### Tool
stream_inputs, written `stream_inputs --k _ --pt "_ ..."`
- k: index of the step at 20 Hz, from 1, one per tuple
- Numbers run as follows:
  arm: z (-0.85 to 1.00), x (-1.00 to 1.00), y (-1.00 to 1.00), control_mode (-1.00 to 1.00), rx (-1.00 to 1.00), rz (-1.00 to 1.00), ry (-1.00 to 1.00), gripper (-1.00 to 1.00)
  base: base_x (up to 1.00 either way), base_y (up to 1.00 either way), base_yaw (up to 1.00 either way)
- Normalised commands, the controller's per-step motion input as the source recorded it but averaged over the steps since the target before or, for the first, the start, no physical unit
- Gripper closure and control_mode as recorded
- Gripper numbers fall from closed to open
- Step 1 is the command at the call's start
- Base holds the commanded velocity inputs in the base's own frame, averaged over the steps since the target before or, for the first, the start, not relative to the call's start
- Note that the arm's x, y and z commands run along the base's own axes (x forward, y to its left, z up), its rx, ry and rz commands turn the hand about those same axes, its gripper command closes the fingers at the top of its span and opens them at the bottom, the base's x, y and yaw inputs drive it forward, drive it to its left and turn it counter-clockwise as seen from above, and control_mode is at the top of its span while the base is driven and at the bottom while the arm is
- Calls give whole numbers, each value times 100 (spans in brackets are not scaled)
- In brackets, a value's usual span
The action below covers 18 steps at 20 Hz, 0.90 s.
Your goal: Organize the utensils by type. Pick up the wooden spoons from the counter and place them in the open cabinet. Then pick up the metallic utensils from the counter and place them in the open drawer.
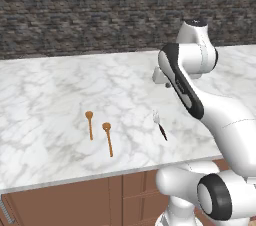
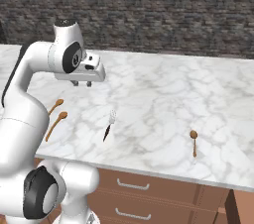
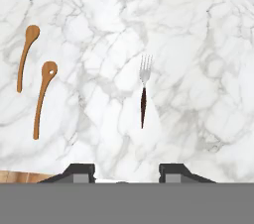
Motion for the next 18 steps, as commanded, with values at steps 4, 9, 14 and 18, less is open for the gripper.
stream_inputs --k 4,9,14,18 --pt "-2 -5 5 -100 0 0 -1 -100 0 0 0" --pt "-13 -6 26 -100 0 0 0 -100 0 0 0" --pt "-24 -1 49 -100 0 0 0 -100 0 0 0" --pt "-37 8 54 -100 0 1 0 -100 0 0 0"
